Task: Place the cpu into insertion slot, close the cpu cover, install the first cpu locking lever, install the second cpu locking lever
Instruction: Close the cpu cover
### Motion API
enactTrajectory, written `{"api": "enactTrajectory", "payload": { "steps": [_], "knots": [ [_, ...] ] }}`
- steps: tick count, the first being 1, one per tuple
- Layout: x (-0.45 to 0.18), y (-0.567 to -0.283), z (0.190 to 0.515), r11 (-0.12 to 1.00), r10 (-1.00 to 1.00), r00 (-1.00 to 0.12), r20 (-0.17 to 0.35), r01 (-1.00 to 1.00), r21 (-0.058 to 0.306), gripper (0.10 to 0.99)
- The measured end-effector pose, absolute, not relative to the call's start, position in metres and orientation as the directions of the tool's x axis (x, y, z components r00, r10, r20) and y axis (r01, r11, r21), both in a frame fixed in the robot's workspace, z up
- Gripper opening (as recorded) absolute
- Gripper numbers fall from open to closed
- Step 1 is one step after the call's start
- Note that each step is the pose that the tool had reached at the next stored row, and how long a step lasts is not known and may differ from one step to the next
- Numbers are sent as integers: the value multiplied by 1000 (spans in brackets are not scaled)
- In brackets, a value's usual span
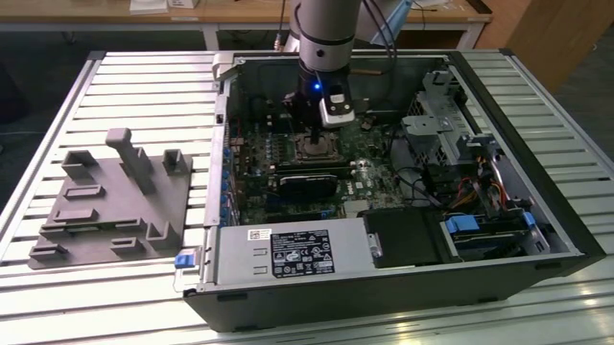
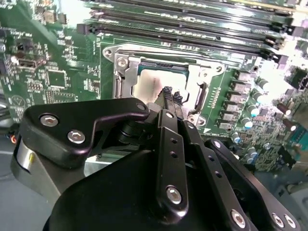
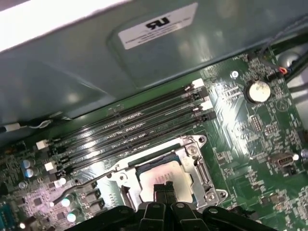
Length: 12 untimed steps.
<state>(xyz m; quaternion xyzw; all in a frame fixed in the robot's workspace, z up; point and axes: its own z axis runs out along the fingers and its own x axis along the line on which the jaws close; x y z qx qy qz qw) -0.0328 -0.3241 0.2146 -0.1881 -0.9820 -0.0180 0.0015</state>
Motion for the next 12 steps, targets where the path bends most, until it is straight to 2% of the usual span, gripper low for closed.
{"api": "enactTrajectory", "payload": {
  "steps": [12],
  "knots": [
    [-33, -324, 214, 981, 186, -983, 0, 186, 46, 106]
  ]
}}
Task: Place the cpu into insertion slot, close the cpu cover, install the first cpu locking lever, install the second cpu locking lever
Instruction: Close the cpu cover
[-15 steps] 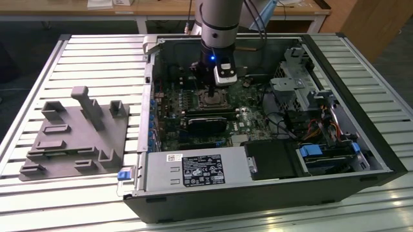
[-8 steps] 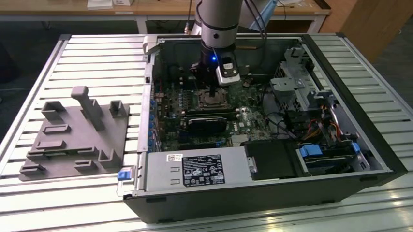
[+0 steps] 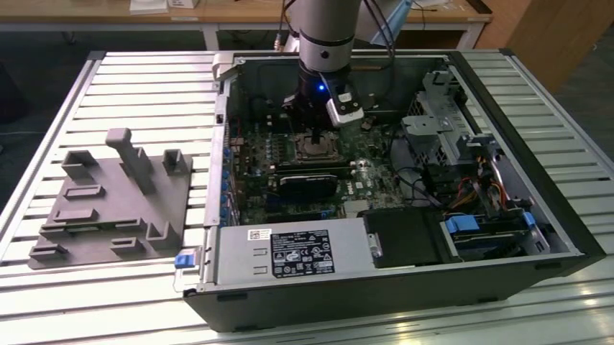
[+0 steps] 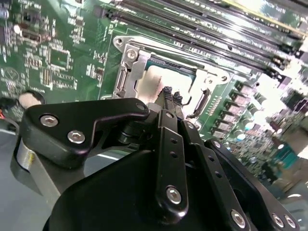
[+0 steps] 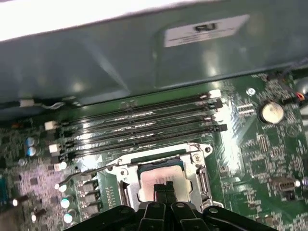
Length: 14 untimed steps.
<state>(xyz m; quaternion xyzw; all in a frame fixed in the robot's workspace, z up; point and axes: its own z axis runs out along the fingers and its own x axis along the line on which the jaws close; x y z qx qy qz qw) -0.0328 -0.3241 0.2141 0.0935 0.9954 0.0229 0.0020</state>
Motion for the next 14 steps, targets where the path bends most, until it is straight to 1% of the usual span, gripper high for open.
{"api": "enactTrajectory", "payload": {
  "steps": [8, 14],
  "knots": [
    [-33, -324, 214, 996, 80, -997, 0, 80, 46, 106],
    [-33, -324, 216, 996, 70, -998, 0, 70, 46, 106]
  ]
}}
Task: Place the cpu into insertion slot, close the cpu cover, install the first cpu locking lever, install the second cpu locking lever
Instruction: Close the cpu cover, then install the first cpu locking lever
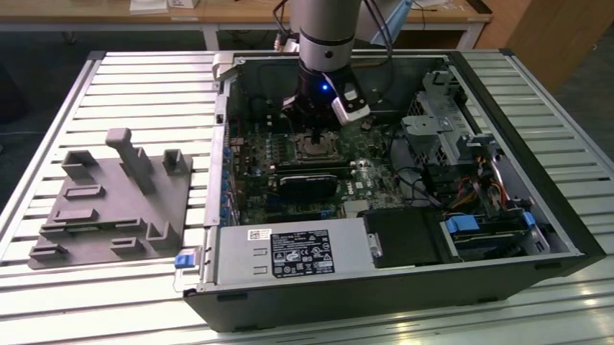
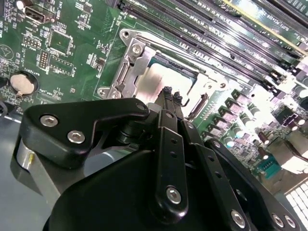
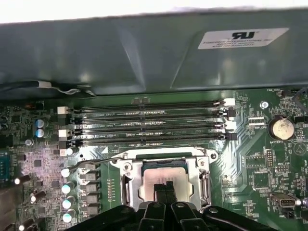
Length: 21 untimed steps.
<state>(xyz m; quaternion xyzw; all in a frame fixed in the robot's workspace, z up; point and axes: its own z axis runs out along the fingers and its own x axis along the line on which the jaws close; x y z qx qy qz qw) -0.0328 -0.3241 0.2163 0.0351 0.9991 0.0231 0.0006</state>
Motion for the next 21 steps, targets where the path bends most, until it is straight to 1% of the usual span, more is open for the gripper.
{"api": "enactTrajectory", "payload": {
  "steps": [8, 21],
  "knots": [
    [-33, -324, 227, 996, 75, -997, 0, 74, 47, 106],
    [-33, -324, 227, 996, 75, -997, 0, 75, 47, 106]
  ]
}}
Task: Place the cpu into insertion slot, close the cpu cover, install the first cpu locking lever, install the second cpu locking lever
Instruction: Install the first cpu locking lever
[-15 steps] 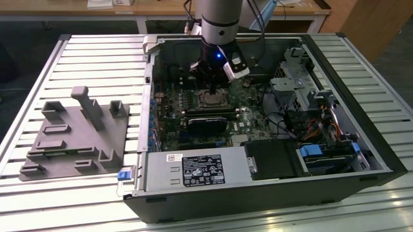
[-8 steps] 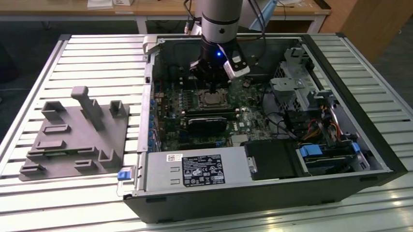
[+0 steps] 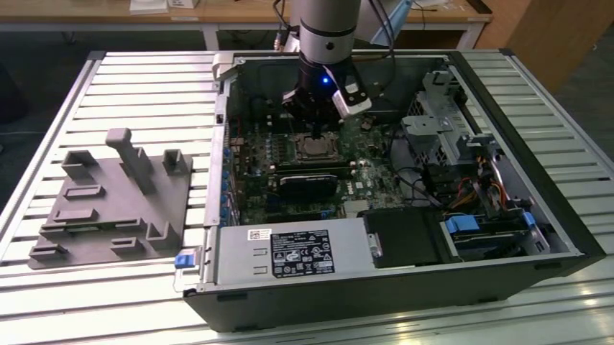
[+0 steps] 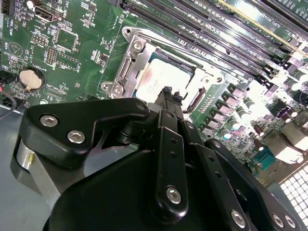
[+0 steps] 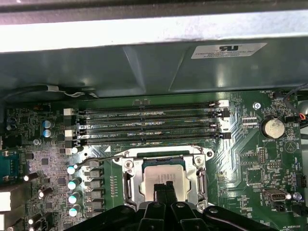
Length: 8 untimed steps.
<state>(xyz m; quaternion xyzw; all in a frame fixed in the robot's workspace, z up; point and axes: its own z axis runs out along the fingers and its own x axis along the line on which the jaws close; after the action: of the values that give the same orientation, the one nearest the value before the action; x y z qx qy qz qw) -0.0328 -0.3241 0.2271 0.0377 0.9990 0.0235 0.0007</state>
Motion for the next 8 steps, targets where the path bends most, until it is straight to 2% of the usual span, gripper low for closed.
{"api": "enactTrajectory", "payload": {
  "steps": [8],
  "knots": [
    [-33, -324, 240, 996, 76, -997, 0, 75, 47, 106]
  ]
}}
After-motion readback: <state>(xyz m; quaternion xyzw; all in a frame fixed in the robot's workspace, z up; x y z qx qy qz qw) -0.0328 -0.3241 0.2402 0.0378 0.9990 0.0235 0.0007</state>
